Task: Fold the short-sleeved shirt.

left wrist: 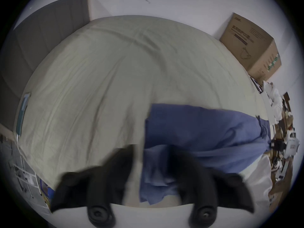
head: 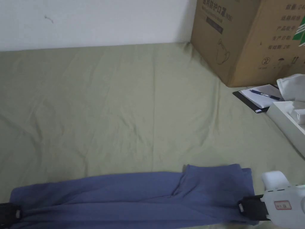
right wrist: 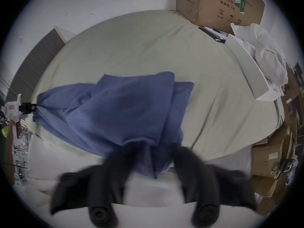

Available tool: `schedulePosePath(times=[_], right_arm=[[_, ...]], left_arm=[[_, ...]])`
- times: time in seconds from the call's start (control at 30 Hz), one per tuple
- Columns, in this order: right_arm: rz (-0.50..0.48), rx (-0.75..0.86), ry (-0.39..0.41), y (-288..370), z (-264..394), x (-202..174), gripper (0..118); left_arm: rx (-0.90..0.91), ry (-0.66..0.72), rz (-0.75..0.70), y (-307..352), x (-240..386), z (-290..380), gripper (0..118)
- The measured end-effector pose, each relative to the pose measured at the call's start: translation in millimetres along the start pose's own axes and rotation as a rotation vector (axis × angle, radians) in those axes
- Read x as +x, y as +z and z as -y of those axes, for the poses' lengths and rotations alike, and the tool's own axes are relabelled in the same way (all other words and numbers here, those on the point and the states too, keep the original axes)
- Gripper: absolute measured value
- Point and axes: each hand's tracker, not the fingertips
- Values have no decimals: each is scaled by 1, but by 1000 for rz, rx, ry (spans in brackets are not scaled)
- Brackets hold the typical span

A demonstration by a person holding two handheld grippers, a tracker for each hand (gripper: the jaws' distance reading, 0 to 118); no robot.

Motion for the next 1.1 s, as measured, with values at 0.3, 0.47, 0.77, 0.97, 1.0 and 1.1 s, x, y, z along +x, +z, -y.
schedulePosePath(times=[0.3,0.47,0.77,0.97,1.0,1.1], right_arm=[[-119,344,-16,65,-23,-31,64],[-166,478,-27,65,-27,-86,0],[-304,490,11,41,-31,-172,0],[-321,430,23,29,-37,-198,0],[-323,423,22,27,-38,-201,0],[-355,381,3,19,-40,-207,0]], left_arm=[[152,76,147,68,-5,-6,109],[178,90,141,72,-1,7,1],[187,262,331,59,-55,23,15],[139,334,576,30,-92,4,97],[137,350,558,23,-93,1,97],[80,370,592,-4,-95,-1,97]])
